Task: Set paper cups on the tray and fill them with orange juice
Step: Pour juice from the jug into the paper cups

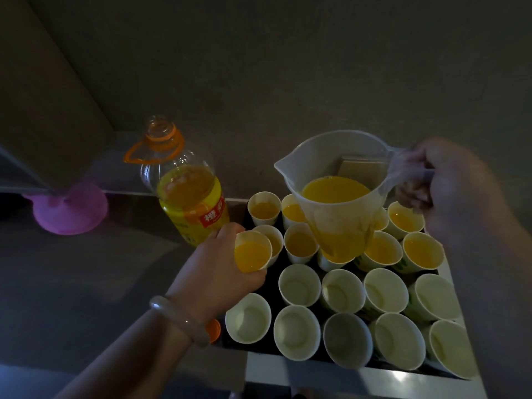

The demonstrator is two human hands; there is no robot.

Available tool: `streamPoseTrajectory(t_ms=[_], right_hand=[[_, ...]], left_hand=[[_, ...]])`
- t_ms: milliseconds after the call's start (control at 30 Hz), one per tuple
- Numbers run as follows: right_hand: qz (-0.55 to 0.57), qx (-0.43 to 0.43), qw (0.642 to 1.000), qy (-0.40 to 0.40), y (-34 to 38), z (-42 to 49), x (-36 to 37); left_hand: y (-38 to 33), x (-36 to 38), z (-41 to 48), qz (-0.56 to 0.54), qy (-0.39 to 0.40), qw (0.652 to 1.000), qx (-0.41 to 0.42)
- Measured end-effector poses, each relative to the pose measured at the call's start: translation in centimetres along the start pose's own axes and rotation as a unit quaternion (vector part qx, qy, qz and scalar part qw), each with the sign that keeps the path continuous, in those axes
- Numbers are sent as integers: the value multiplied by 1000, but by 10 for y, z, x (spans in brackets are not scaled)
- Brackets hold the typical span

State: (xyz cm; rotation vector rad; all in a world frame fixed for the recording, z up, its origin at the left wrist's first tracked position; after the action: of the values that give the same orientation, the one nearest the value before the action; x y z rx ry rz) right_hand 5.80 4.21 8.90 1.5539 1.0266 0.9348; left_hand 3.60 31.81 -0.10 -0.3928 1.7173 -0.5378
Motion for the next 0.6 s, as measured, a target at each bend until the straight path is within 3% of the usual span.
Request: streamPoseTrajectory(t_ms=[600], right_hand=[[-4,-7,1000,5,0,6,-1]], left_hand=[[18,39,5,15,27,998,-59]])
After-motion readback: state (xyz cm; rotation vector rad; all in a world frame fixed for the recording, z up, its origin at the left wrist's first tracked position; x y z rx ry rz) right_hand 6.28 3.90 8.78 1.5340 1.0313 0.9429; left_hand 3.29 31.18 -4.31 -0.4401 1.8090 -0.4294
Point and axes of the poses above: each hand's wrist, its own z-axis towards the middle knuckle, its own x-axis out of the palm, y = z × x, the point moved 10 cm from there along z, towards the middle knuckle, and after that the axes turned 4 degrees about z, right-handed, at the moved point
